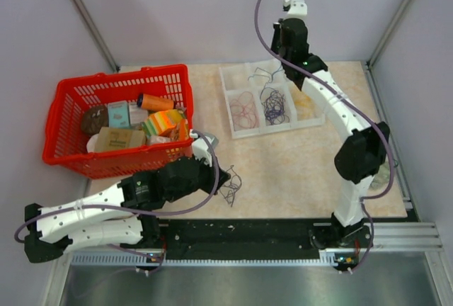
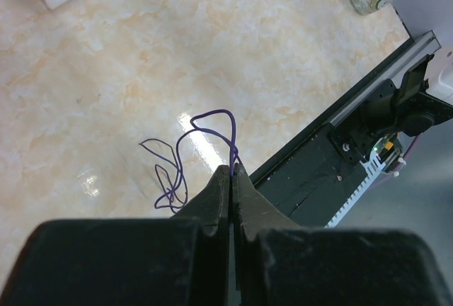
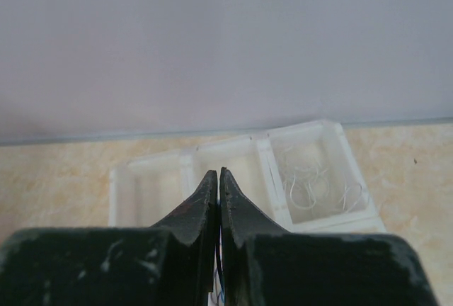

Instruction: Untangle the cables

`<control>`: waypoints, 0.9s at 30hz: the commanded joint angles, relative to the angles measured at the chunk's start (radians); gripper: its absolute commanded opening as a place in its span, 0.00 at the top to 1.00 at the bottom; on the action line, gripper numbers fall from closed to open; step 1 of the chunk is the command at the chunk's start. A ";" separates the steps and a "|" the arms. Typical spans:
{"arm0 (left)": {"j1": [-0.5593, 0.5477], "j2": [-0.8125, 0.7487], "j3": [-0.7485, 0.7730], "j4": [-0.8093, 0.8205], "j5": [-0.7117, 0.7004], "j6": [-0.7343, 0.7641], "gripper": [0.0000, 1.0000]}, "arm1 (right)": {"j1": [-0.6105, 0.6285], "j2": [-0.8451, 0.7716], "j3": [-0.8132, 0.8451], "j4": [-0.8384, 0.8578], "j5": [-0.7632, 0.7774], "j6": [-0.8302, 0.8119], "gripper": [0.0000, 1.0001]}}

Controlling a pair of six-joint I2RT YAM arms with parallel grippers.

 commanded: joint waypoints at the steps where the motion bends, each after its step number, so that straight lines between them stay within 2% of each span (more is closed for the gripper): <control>1: 0.014 0.018 -0.003 0.032 -0.008 -0.010 1.00 | -0.015 0.125 0.186 0.101 0.036 -0.115 1.00; 4: 0.043 0.031 -0.008 0.024 0.002 -0.007 1.00 | -0.020 0.206 0.231 0.183 0.052 -0.173 1.00; 14: 0.195 0.070 -0.015 0.024 0.144 0.048 1.00 | -0.026 0.537 0.446 0.295 0.081 -0.287 1.00; 18: 0.213 0.083 -0.011 0.020 0.160 0.062 1.00 | -0.031 0.672 0.547 0.264 0.044 -0.296 0.98; 19: 0.218 0.084 -0.011 0.018 0.164 0.065 1.00 | -0.031 0.708 0.582 0.247 0.023 -0.296 0.88; 22: 0.228 0.087 -0.006 0.023 0.176 0.068 1.00 | -0.029 0.768 0.645 0.119 0.032 -0.280 0.73; 25: 0.230 0.083 -0.009 0.032 0.190 0.057 1.00 | -0.031 0.722 0.590 0.062 0.062 -0.252 0.21; 27: 0.232 0.077 -0.011 0.032 0.194 0.039 1.00 | -0.035 0.679 0.604 -0.050 -0.014 -0.217 0.07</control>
